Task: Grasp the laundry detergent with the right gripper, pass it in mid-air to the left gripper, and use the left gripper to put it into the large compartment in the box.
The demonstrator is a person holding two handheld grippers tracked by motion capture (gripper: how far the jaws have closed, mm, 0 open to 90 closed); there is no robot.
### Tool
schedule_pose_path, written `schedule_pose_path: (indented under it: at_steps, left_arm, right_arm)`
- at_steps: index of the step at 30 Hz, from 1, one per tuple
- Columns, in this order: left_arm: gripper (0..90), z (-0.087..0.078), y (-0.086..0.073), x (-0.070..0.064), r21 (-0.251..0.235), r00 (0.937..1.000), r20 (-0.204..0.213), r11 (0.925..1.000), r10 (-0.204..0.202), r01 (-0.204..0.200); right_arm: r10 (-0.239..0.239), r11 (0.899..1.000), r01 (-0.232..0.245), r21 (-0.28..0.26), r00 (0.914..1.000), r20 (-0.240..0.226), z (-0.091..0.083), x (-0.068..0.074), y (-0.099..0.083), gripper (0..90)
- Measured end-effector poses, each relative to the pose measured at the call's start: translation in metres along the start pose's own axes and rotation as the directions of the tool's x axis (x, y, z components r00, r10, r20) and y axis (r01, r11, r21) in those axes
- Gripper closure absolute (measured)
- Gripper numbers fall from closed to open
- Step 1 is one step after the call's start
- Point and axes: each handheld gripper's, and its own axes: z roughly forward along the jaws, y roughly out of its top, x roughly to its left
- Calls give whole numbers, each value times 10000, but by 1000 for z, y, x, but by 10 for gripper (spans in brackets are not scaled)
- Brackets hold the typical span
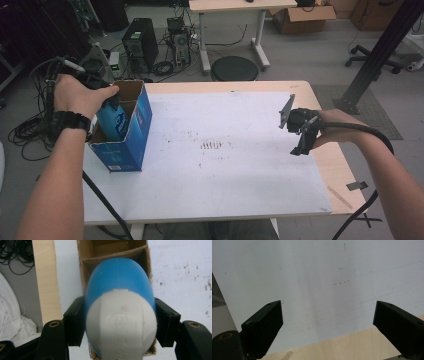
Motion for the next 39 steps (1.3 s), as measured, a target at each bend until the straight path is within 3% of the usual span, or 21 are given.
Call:
schedule_pose_path:
  at_steps: [18, 39]
  left_arm:
    - [381, 48, -9, -2, 468, 9999, 111, 9989, 93, -98]
    - [380, 68, -13, -6, 758, 9992, -213, 9966, 348, -331]
  right_arm:
    - [42, 9999, -42, -155, 10000, -28, 3, 1, 0, 93]
    - [96, 9997, -97, -216, 9999, -53, 8, 2, -2, 91]
